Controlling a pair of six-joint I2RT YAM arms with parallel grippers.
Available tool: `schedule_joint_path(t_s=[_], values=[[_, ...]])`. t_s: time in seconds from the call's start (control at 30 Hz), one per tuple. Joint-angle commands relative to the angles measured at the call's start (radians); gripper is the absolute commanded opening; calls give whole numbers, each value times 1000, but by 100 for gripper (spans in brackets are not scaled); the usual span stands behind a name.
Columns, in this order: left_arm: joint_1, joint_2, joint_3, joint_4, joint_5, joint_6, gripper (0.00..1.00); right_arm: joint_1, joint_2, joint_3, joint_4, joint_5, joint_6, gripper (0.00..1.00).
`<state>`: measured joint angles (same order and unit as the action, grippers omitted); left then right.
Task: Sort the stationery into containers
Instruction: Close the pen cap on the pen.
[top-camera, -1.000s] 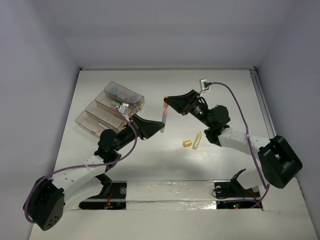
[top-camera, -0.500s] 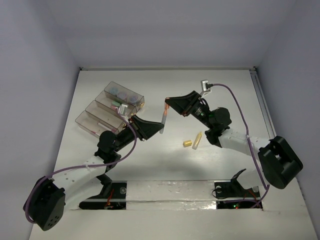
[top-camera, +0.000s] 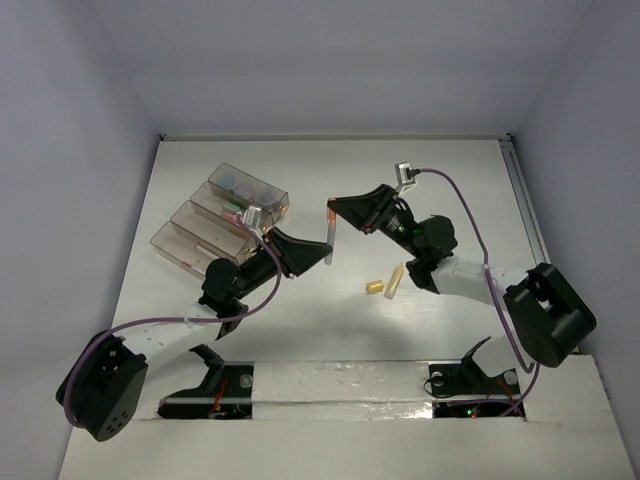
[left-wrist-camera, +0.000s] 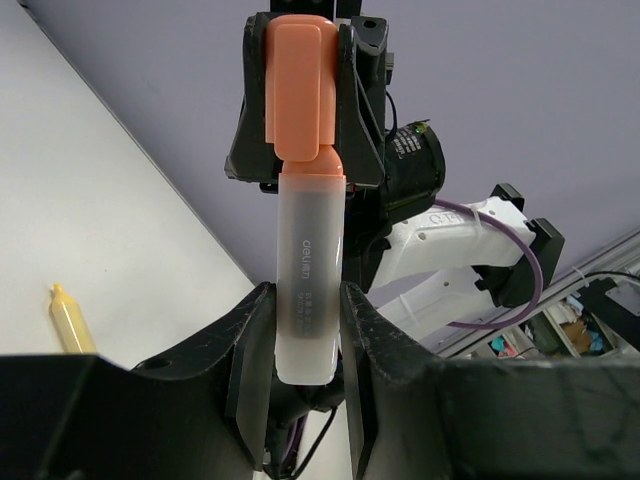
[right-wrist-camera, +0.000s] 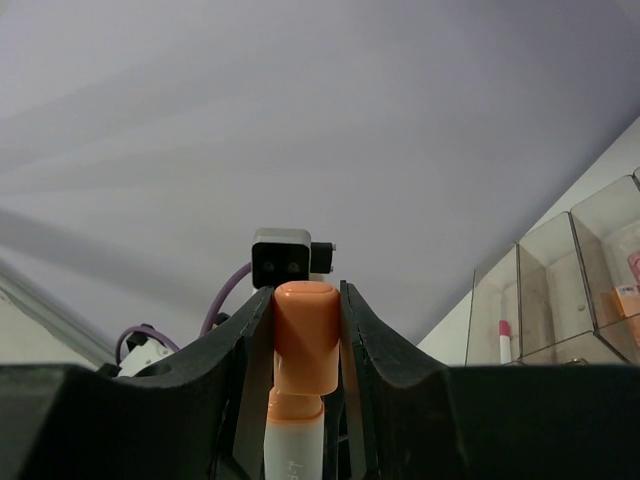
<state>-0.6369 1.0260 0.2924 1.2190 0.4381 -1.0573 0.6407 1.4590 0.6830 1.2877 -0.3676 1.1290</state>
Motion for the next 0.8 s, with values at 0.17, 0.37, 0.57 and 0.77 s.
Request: schedule_joint_path(t_s=[0.17, 0.37, 0.57, 0.77], values=[[8, -17, 47, 128, -7, 6, 0, -3, -5, -22, 200, -34, 9, 10], [17, -12, 51, 180, -9, -15, 0, 7, -6, -39, 225, -36, 8, 11], [37, -23, 60, 214, -33, -24, 0, 7, -19, -60, 291, -10, 14, 11], [37, 9, 80, 269, -44, -36, 0, 16, -41, -66, 335, 45, 3, 11]])
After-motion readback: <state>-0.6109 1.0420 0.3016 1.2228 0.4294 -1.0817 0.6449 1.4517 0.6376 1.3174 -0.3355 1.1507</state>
